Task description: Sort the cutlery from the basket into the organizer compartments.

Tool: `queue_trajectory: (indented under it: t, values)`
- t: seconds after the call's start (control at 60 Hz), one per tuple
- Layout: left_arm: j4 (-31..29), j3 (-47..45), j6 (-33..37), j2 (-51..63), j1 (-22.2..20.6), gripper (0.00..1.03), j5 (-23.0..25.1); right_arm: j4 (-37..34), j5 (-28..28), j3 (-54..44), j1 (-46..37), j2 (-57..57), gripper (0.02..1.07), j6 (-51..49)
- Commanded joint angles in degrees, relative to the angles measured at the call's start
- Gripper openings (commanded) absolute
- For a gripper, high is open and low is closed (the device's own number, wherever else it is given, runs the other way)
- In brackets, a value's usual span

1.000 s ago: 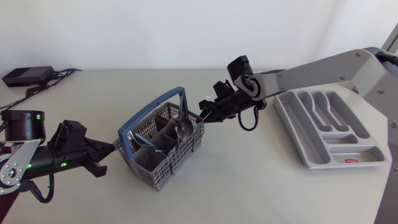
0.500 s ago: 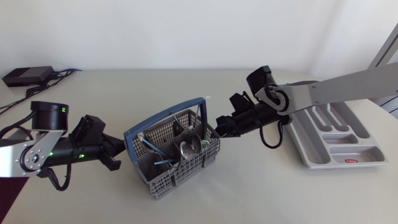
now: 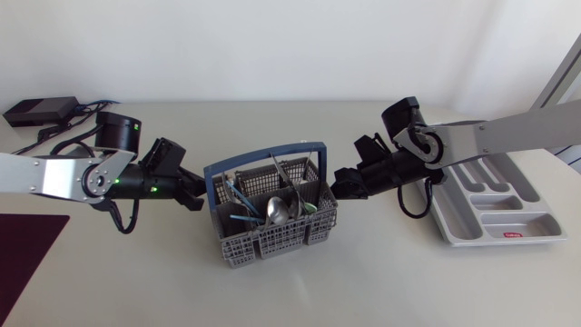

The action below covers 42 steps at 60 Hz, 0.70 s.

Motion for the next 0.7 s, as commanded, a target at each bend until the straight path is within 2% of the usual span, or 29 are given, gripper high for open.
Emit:
queue_trajectory:
  t: [0.0, 0.25, 0.4, 0.65, 0.683]
  values:
    - [0.88, 4.35, -1.47, 2.82, -1.8, 0.04, 1.44, 0.98, -0.55, -0.32, 0.0, -0.77, 0.09, -0.04]
    - [0.88, 11.03, -2.53, 8.1, -2.24, 0.04, 1.09, 2.56, 2.61, -1.28, -1.84, -1.83, 0.09, 0.13]
    - [1.41, 11.39, -2.44, 8.98, -1.89, 0.04, 1.0, 4.14, 4.63, -3.13, -2.02, -3.23, 0.09, 0.4]
    - [1.76, 8.13, -2.09, 3.97, 2.68, 0.04, 1.09, 5.81, 8.33, -7.79, -2.02, -8.24, 0.11, 0.22]
    - [1.67, 6.99, -2.0, 2.12, 3.47, 0.04, 1.09, 5.81, 8.85, -8.49, -2.37, -9.39, 0.16, 0.05]
